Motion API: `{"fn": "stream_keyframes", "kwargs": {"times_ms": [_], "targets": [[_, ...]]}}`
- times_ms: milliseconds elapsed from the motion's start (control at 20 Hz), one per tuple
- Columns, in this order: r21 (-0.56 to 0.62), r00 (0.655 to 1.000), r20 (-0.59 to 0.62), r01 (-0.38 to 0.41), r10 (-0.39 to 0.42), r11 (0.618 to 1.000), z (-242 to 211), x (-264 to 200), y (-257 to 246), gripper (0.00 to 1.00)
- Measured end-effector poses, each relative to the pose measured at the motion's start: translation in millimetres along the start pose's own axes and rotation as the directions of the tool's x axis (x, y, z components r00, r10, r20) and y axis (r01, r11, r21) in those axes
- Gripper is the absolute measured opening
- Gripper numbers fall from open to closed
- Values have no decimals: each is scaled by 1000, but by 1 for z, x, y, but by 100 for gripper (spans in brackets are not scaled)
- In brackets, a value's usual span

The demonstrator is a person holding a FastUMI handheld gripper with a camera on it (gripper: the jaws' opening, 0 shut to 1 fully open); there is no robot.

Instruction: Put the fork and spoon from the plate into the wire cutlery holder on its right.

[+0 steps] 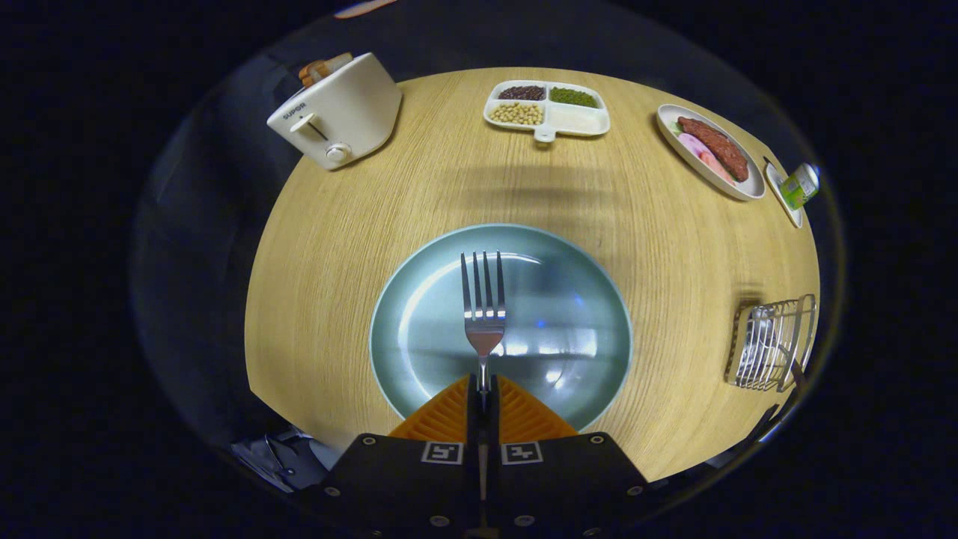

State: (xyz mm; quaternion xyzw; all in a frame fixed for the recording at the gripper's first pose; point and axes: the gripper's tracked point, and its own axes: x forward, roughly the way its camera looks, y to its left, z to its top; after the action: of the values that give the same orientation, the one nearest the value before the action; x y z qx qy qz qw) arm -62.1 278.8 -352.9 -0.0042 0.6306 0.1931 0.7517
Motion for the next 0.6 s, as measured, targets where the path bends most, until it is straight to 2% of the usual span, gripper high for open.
{"fn": "stream_keyframes", "kwargs": {"times_ms": [350, 600], "targets": [[48, 992, 116, 33, -39, 998, -3, -63, -67, 4], [116, 979, 168, 94, -113, 989, -13, -103, -139, 4]]}}
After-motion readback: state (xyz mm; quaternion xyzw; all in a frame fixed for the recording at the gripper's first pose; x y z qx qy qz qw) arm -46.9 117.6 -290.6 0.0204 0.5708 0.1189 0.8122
